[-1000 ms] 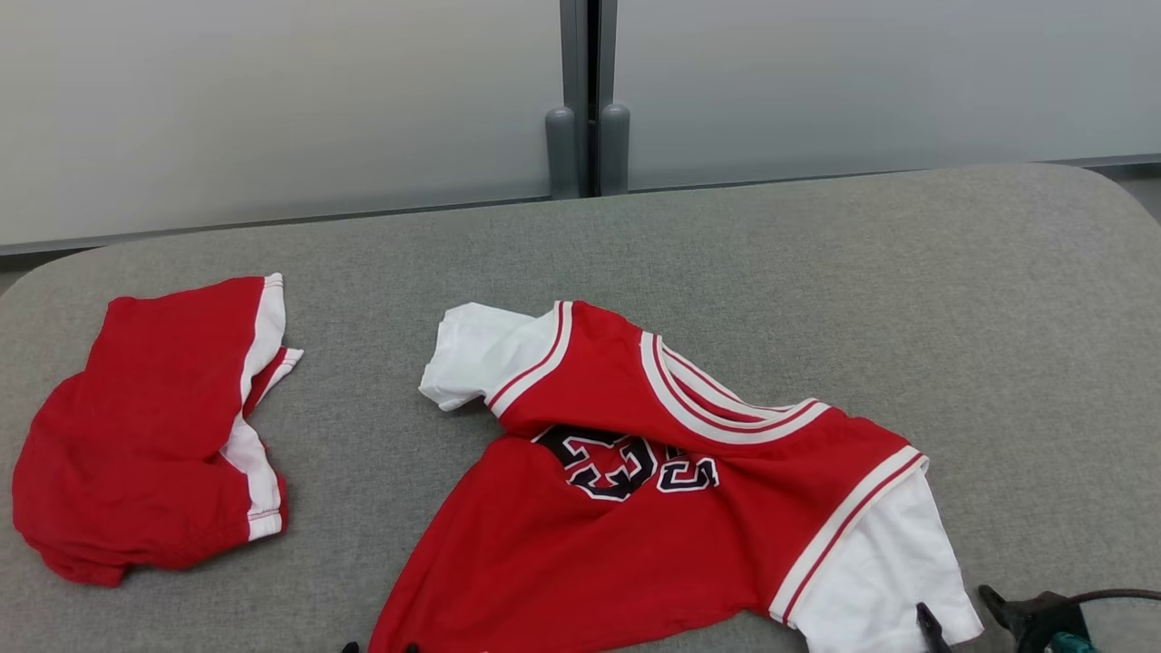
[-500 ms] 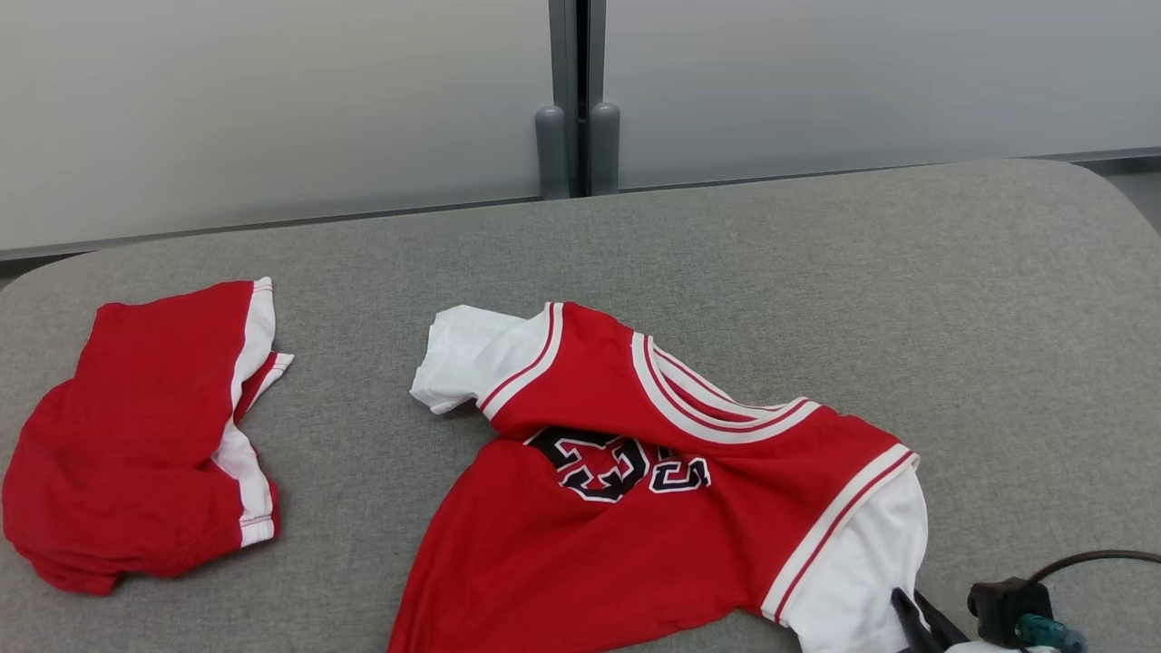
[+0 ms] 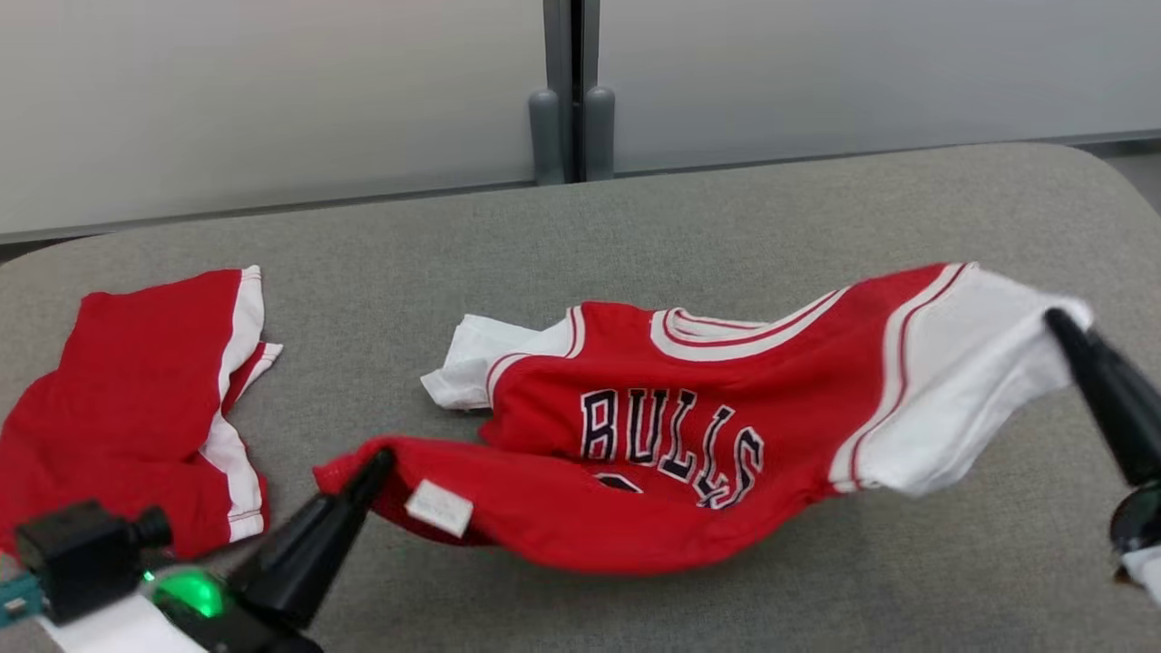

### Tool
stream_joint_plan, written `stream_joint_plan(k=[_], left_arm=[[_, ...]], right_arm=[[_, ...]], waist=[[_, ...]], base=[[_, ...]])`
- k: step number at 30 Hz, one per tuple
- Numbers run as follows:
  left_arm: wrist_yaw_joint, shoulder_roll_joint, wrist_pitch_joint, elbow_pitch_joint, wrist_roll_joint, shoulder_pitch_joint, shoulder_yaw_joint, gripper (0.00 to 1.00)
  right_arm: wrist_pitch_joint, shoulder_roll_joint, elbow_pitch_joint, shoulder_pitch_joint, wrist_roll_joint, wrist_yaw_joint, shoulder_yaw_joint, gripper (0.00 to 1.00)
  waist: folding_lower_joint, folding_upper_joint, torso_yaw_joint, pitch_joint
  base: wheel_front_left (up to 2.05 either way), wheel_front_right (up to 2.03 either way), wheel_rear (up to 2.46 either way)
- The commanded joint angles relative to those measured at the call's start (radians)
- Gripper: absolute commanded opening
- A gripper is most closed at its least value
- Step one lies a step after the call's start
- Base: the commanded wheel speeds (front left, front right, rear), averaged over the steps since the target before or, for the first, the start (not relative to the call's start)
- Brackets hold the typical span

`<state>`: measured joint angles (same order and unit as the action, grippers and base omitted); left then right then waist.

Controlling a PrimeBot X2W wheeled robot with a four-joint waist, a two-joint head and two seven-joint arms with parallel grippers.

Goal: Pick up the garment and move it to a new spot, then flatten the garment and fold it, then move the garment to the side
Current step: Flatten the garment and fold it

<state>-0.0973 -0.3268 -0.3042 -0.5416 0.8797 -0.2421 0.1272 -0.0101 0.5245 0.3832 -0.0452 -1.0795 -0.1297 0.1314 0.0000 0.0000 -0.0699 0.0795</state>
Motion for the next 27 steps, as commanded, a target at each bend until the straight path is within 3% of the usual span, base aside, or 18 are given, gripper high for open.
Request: stream_joint_plan(k=[1,8,13,16,22,27], left_arm=[[0.015,-0.033,-0.042,-0.041,0.022,0.070,-0.033,0.00],[0.060,-0.142,-0.195,-0.088,0.018,0.421,-0.079,0.00],[0.071,-0.167,-0.277,0.044,0.027,0.766,-0.057,0.00],[0.064,-0.152,-0.294,0.180,0.002,0.994,-0.024,0.00],[0.057,-0.082,-0.245,0.468,-0.067,1.385,0.021,0.00],[0.037,-0.021,-0.109,0.739,-0.169,1.742,0.046,0.00]], right_arm=[[-0.010,0.041,0.038,0.048,-0.023,-0.002,-0.052,0.00],[-0.101,0.128,0.133,0.334,-0.087,-0.002,-0.130,0.00],[-0.200,0.134,0.042,0.647,-0.040,-0.002,-0.115,0.00],[-0.264,0.105,-0.067,0.880,0.021,-0.002,-0.091,0.00],[-0.332,-0.023,-0.315,1.319,0.148,-0.002,-0.070,0.00],[-0.273,-0.164,-0.571,1.717,0.330,-0.002,-0.072,0.00]], waist=[[0.0000,0.0000,-0.002,0.064],[0.0000,0.0000,0.002,0.261],[0.0000,0.0000,0.039,0.400],[0.0000,0.0000,0.076,0.483],[0.0000,0.0000,0.139,0.629],[0.0000,0.0000,0.188,0.752]], base=[[0.00,0.00,0.00],[0.00,0.00,0.00],[0.00,0.00,0.00],[0.00,0.00,0.00],[0.00,0.00,0.00],[0.00,0.00,0.00]])
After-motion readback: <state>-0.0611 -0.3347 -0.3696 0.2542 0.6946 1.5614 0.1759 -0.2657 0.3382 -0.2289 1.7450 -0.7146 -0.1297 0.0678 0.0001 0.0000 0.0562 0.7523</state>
